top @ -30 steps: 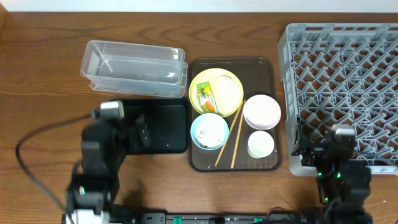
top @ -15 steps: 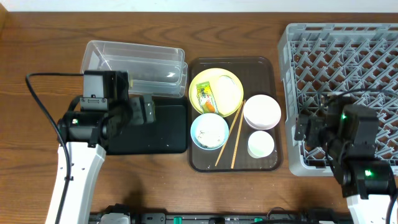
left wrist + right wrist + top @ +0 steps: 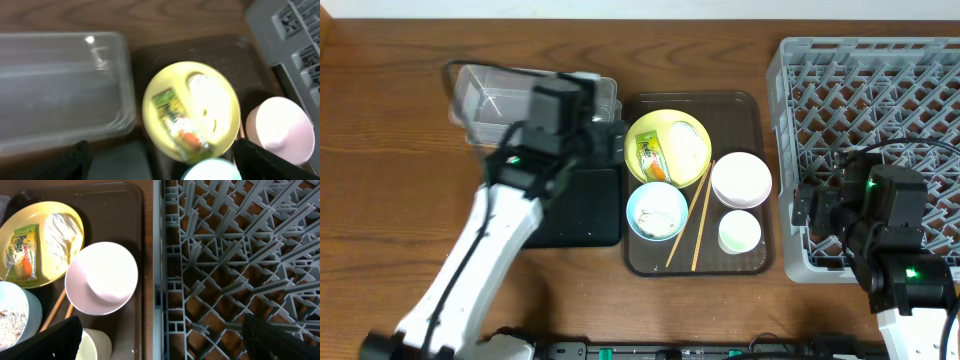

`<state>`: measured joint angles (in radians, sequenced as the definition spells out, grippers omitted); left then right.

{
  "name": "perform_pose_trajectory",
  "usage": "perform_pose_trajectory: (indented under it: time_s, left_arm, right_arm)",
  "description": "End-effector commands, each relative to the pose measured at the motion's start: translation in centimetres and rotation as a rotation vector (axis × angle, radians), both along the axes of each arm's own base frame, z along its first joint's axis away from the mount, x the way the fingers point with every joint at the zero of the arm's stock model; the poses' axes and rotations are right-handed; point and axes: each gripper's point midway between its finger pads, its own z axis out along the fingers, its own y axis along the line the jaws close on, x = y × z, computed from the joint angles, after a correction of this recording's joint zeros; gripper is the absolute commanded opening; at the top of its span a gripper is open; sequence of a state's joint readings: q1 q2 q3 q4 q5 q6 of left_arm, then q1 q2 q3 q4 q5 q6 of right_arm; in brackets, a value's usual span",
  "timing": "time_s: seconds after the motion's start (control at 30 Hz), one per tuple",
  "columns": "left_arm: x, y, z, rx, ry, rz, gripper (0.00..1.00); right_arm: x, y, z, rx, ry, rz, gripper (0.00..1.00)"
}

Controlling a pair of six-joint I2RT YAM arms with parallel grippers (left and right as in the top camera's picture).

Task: Sort waste into correct bins and load items into the dishwasher rack
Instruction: 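Reach the left gripper to the yellow plate and grasp the snack wrapper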

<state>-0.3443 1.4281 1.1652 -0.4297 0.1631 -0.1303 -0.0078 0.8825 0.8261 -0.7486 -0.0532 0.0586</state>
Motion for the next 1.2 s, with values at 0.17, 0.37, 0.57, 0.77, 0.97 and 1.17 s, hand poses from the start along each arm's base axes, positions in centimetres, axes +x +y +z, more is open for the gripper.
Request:
perform_pose_trajectory:
  time_s: [0.17, 0.37, 0.57, 0.77, 0.97, 1.17]
  left_arm:
    - [1.8, -5.2, -6.8, 0.066, 0.076, -0.094, 0.92]
    - [2.4, -7.0, -12.1, 0.096, 0.138, -0.124, 0.92]
    - [2.3, -7.6, -15.9, 0.120, 0.191, -0.136, 0.92]
    - [2.0, -7.6, -18.4, 0.140, 0.234, -0.140, 0.92]
    - [2.0, -8.7, -18.5, 0.134, 0.215, -0.160, 0.45]
    - [2.5, -10.0, -16.9, 0.111, 0.162, -0.179, 0.10]
  right_arm:
    - [0.2, 0.4, 1.0, -0.005, -0.022, 0.024, 0.99]
    - [0.2, 0.4, 1.0, -0.005, -0.021, 0.024, 0.99]
    - [0.2, 0.4, 1.0, -0.005, -0.022, 0.024, 0.99]
    - [0.2, 0.4, 1.0, -0.005, -0.022, 0.024, 0.99]
    - [0.2, 0.4, 1.0, -0.005, -0.022, 0.024, 0.99]
    - [0.2, 0.4, 1.0, -0.005, -0.022, 0.024, 0.99]
